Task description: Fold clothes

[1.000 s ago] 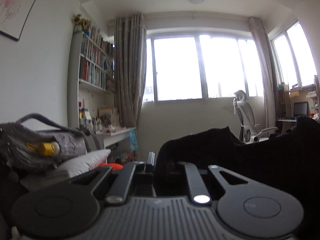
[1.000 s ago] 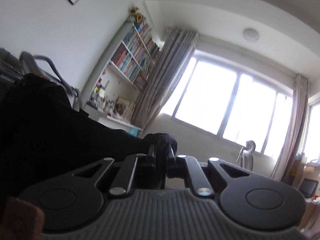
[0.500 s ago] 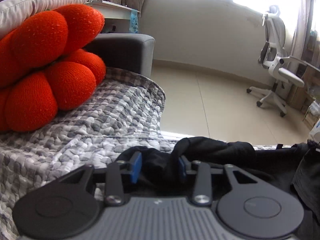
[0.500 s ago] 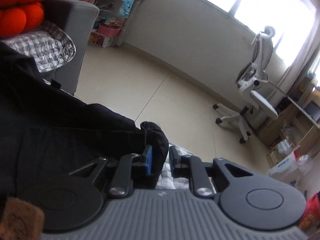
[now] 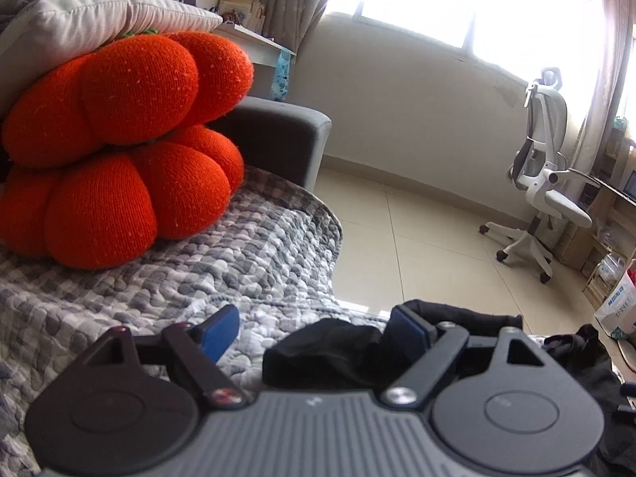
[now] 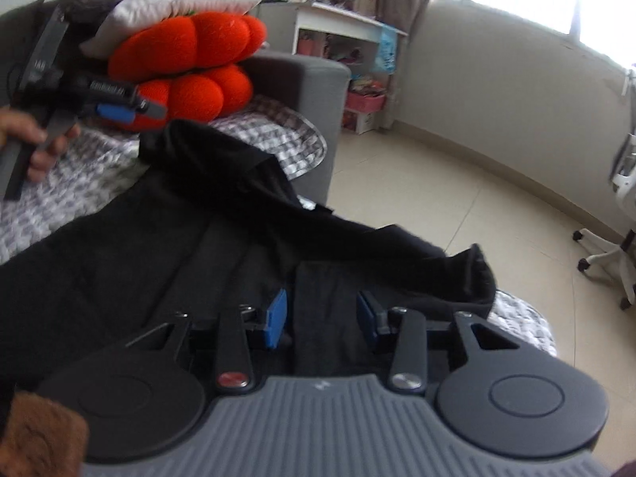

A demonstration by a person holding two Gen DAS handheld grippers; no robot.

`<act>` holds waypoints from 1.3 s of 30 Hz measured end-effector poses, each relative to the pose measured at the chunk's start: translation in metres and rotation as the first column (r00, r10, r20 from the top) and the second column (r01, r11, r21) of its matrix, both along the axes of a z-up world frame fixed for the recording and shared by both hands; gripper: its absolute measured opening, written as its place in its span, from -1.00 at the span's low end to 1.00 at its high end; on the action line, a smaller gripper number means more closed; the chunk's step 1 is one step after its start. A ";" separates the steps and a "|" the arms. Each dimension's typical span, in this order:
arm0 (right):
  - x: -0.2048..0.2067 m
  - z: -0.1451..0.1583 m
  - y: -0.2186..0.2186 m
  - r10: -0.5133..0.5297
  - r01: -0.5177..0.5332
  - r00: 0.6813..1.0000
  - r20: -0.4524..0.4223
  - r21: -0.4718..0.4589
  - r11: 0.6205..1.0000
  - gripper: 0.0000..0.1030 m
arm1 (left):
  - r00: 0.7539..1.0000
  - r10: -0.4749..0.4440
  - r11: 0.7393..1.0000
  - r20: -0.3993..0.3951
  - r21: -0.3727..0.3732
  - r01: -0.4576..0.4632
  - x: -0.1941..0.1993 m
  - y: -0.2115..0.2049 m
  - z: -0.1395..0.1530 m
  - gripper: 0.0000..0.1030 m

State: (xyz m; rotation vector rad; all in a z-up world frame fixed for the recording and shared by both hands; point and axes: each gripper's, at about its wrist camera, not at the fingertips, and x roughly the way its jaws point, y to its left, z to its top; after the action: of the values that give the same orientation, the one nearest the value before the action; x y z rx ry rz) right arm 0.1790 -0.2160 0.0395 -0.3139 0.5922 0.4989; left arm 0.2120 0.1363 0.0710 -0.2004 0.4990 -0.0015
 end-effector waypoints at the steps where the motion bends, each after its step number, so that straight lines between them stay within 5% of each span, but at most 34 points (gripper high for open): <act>1: 0.006 -0.006 0.003 -0.013 0.012 1.000 -0.017 -0.027 1.000 -0.38 | 1.000 0.008 1.000 0.017 0.000 -0.008 -0.001 -0.001 0.005 0.63; 3: 0.016 -0.016 0.007 -0.039 0.036 0.998 -0.044 -0.072 0.997 -0.77 | 0.999 0.009 1.000 0.043 -0.014 -0.009 -0.003 0.000 0.012 0.64; 8: 0.019 -0.006 -0.017 -0.199 0.202 0.979 0.043 -0.079 0.976 -0.90 | 1.000 -0.011 0.999 0.000 0.041 0.011 -0.001 0.004 -0.001 0.72; 14: 0.032 0.009 -0.084 -0.492 0.489 0.867 0.072 0.061 0.870 -0.91 | 0.997 -0.051 0.998 -0.057 0.023 0.052 0.012 0.010 -0.033 0.72; 17: 0.037 0.003 -0.104 -0.569 0.564 0.820 0.054 0.086 0.821 -0.91 | 0.991 -0.109 0.990 -0.073 0.082 0.115 0.022 -0.004 -0.041 0.70; 18: 0.037 0.002 -0.108 -0.580 0.574 0.813 0.052 0.094 0.813 -0.91 | 0.989 -0.130 0.985 -0.071 0.108 0.137 0.024 -0.010 -0.043 0.55; 22: 0.038 0.000 -0.123 -0.621 0.613 0.783 0.041 0.125 0.781 -0.91 | 0.980 -0.178 0.978 -0.089 0.090 0.186 0.035 -0.018 -0.046 -0.66; 23: 0.039 0.001 -0.125 -0.629 0.619 0.777 0.043 0.133 0.774 -0.91 | 0.981 -0.177 0.980 -0.083 0.074 0.183 0.035 -0.017 -0.042 -0.83; 32: 0.046 0.044 -0.125 -0.640 0.619 0.750 0.166 0.163 0.768 -0.92 | 0.991 -0.131 0.991 0.018 -0.018 0.131 0.021 0.019 0.025 -0.91; 36: 0.058 0.002 -0.119 -0.631 0.637 0.763 0.138 0.002 0.771 -0.92 | 0.992 -0.098 0.993 -0.083 0.051 0.102 0.026 0.018 0.004 -0.90; 39: 0.056 -0.028 -0.127 -0.636 0.638 0.769 0.070 -0.023 0.769 -0.92 | 0.985 -0.081 0.996 -0.154 0.032 0.087 0.030 0.029 -0.024 -0.89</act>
State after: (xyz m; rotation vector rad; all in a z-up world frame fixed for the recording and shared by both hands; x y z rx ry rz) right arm 0.2346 -0.3431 0.0116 -0.1497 0.6128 -0.1892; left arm 0.2416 0.1649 0.0469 -0.1421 0.6597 -0.0588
